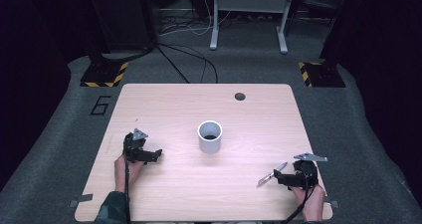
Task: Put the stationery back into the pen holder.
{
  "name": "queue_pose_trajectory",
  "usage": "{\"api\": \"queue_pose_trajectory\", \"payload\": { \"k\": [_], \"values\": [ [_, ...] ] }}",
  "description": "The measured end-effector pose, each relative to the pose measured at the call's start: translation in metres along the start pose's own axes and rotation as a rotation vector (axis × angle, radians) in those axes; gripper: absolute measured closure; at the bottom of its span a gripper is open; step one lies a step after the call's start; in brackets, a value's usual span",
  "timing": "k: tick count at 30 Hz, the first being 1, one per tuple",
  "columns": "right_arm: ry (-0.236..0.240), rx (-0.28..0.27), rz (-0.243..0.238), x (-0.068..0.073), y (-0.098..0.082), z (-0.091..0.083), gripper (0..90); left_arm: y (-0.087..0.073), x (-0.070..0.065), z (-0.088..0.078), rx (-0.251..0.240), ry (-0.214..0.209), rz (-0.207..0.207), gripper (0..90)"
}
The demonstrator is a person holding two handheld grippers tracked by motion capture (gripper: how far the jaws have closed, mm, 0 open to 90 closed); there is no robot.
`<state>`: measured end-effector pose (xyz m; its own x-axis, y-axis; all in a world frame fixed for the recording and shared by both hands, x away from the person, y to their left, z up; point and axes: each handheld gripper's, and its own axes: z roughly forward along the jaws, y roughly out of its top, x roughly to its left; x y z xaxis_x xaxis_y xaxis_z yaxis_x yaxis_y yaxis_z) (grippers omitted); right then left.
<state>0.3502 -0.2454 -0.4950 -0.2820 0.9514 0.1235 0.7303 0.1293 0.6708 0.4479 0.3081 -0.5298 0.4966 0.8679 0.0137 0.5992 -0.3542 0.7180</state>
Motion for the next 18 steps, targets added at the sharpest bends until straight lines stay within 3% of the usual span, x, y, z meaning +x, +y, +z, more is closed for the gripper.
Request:
{"api": "queue_pose_trajectory", "payload": {
  "k": [6, 13, 18],
  "values": [
    [-0.012, 0.029, 0.028, 0.005, 0.004, 0.005, 8.5, 0.000, 0.000, 0.000, -0.001, 0.000, -0.001, 0.4],
    [-0.025, 0.071, 0.073, 0.009, 0.008, 0.017, 19.8, 0.000, 0.001, 0.000, -0.002, 0.012, -0.013, 0.6],
    [-0.038, 0.098, 0.075, 0.009, 0.010, 0.023, 29.7, 0.000, 0.001, 0.000, 0.002, 0.015, -0.014, 0.6]
  ]
}}
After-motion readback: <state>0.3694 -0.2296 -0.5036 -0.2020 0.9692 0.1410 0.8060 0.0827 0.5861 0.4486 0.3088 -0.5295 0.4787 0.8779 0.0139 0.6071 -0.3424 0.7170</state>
